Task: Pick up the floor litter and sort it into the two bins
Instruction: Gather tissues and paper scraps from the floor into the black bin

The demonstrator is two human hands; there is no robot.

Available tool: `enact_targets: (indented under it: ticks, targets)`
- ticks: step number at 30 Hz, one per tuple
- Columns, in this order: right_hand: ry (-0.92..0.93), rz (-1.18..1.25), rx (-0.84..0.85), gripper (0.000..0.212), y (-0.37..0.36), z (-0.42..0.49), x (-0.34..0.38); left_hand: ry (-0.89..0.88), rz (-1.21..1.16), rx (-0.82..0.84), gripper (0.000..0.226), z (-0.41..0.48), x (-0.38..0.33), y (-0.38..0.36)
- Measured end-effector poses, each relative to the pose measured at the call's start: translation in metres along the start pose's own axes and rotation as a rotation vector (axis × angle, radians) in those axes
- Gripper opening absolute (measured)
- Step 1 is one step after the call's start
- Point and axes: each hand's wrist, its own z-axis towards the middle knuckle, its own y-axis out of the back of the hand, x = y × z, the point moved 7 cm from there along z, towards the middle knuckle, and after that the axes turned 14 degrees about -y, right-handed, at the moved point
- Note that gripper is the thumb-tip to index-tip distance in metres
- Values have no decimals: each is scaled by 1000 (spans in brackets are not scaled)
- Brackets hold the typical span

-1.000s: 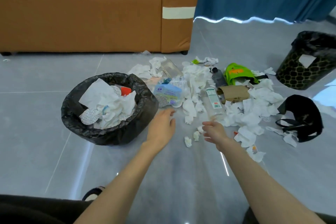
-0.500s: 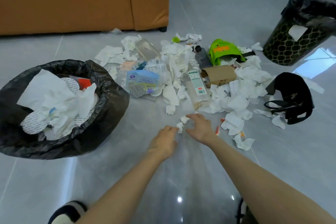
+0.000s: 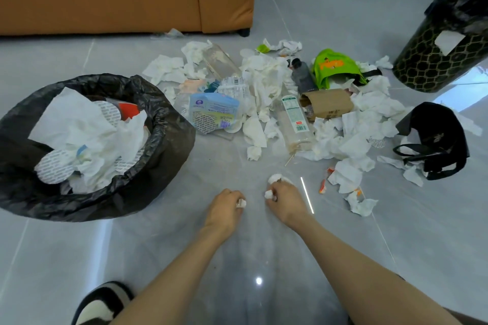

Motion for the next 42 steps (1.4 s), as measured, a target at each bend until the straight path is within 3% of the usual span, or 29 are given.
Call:
enact_targets:
  ticks: [6,13,17,22,25,27,30,37,42]
  targets:
    - [-76,171,3,31,13,-25,14,30,-36,-104,23,-17,-2,36]
    - [-44,705,-75,11,92,-47,94,-94,-157,-470,22,-39,-41,141]
    - [48,1009,162,10,121,-63,165,-124,-155,-668,26,-68,-55,210]
    - [141,1120,579,9,117,-94,262,-28,-45,-872,28,-114,-29,274]
    - [173,1115,686,13,101,-109,302,81,18,-872,29,-135,-4,289]
    - [209,999,656,5,86,-115,315,173,47,-794,38,-144,17,289]
    - [227,803,511,27,73,-114,312,241,49,-660,54,-148,41,275]
    - [223,816,280,24,91,-99,276,123,26,-684,53,-136,15,264]
    - [71,916,219,20,104,-79,217,-21,22,-703,45,-108,-34,251]
